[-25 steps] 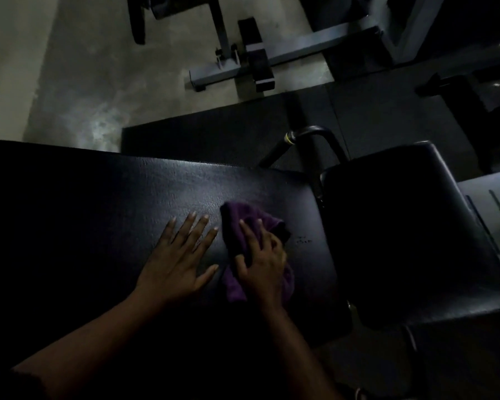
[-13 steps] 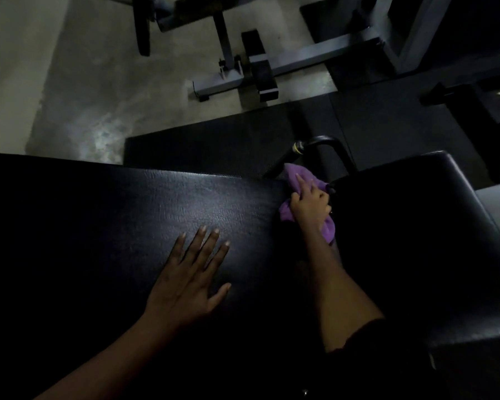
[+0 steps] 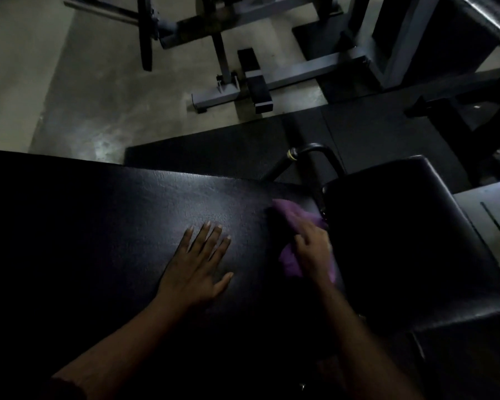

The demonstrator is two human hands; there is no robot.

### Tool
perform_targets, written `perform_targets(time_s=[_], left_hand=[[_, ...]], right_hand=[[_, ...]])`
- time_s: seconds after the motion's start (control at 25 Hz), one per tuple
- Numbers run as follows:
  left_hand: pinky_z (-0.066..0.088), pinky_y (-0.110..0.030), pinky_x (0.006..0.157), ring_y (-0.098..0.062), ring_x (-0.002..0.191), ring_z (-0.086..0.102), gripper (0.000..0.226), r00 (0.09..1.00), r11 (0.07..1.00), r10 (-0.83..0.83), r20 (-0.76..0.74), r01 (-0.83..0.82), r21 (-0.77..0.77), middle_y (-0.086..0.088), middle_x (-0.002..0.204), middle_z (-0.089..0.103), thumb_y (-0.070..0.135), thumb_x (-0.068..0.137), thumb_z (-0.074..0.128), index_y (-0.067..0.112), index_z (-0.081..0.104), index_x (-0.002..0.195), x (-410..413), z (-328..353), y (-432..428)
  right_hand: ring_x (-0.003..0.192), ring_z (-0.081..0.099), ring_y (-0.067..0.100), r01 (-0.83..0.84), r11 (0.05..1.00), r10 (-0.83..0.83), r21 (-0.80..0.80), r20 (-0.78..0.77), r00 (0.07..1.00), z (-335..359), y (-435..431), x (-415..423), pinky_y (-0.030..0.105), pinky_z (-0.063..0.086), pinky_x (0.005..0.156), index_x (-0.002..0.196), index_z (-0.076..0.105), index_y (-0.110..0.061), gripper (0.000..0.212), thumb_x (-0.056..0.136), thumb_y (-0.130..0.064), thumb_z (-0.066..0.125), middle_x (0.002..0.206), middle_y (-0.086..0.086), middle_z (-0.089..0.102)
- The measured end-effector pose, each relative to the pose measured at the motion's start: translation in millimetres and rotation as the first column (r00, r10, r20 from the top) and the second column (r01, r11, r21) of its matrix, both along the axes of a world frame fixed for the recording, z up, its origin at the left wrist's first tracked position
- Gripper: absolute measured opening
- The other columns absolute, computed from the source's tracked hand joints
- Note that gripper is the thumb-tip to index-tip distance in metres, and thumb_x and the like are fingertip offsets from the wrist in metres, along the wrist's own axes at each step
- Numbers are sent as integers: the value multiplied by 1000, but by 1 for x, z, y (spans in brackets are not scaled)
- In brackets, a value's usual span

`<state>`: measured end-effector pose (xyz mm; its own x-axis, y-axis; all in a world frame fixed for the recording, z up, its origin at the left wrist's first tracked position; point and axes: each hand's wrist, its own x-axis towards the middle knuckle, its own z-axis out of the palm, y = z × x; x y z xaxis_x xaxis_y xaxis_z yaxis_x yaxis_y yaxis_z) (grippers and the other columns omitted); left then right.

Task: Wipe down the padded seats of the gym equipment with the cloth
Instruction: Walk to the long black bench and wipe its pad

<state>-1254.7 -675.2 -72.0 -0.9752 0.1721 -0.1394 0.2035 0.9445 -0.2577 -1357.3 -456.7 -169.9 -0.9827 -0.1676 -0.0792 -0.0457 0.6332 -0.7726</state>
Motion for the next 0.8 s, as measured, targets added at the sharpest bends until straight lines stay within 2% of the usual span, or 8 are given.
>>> perform_targets(time_s=[0.04, 0.12, 0.16, 0.32, 0.48, 0.64, 0.72, 0.8], left_hand=[[14, -48, 111, -29, 136, 28, 69, 1000, 1000, 1, -12, -1, 0, -16, 141, 48, 55, 82, 33, 11, 53, 132, 1, 0, 0], [17, -48, 109, -31, 135, 35, 70, 1000, 1000, 5, -19, -6, -4, -15, 140, 50, 56, 82, 32, 12, 53, 131, 1, 0, 1], [19, -48, 109, -32, 134, 41, 69, 1000, 1000, 10, -11, -10, -13, -15, 139, 51, 56, 82, 32, 12, 54, 130, -1, 0, 1], [23, -45, 105, -31, 124, 53, 68, 998, 997, 17, 68, -12, -70, -13, 130, 60, 55, 82, 30, 11, 60, 124, 10, 22, -3], [24, -47, 102, -35, 119, 57, 63, 998, 998, 59, 25, -58, -27, -15, 126, 62, 52, 87, 29, 10, 57, 124, 64, 55, -28], [22, -48, 105, -36, 123, 54, 60, 991, 991, 133, -2, -133, -22, -17, 129, 59, 53, 90, 26, 11, 47, 128, 118, 87, -50], [14, -47, 111, -33, 130, 41, 65, 987, 986, 160, 6, -159, -38, -16, 134, 55, 56, 94, 12, 12, 42, 132, 147, 99, -58], [9, -46, 113, -30, 133, 32, 68, 982, 981, 191, -15, -191, -41, -15, 138, 51, 57, 94, 8, 12, 39, 135, 168, 107, -67]], right_hand=[[122, 49, 31, 81, 991, -89, 110, 69, 994, -13, 20, 1, 46, 40, 100, 133, 48, -29, 67, 71, -40, 26, 139, 6, 50], [127, 42, 34, 98, 939, -156, 330, 154, 976, -23, 31, 10, 49, 36, 101, 139, 39, -33, 62, 79, -42, 26, 147, 7, 40], [129, 39, 34, 100, 925, -172, 365, 171, 970, -18, 22, 16, 50, 36, 101, 140, 36, -34, 57, 83, -38, 31, 149, 6, 36], [129, 37, 33, 77, 934, -140, 348, 160, 977, 22, -21, 52, 45, 36, 98, 141, 33, -35, 64, 77, -33, 28, 151, 4, 33], [131, 36, 30, 18, 966, -50, 257, 117, 992, 61, -64, 103, 46, 34, 100, 139, 36, -36, 60, 80, -30, 39, 151, 0, 33], [115, 54, 30, 42, 987, -46, 157, 18, 999, 114, -114, 159, 51, 42, 91, 128, 52, -36, 63, 68, -36, 33, 138, 2, 52], [119, 49, 27, -100, 989, 102, 113, -12, 995, 138, -128, 192, 51, 40, 95, 130, 48, -39, 62, 70, -37, 35, 140, -1, 49], [124, 41, 21, -308, 946, 316, 98, -72, 946, 146, -113, 208, 42, 33, 101, 134, 42, -41, 60, 74, -37, 36, 144, -3, 43]])
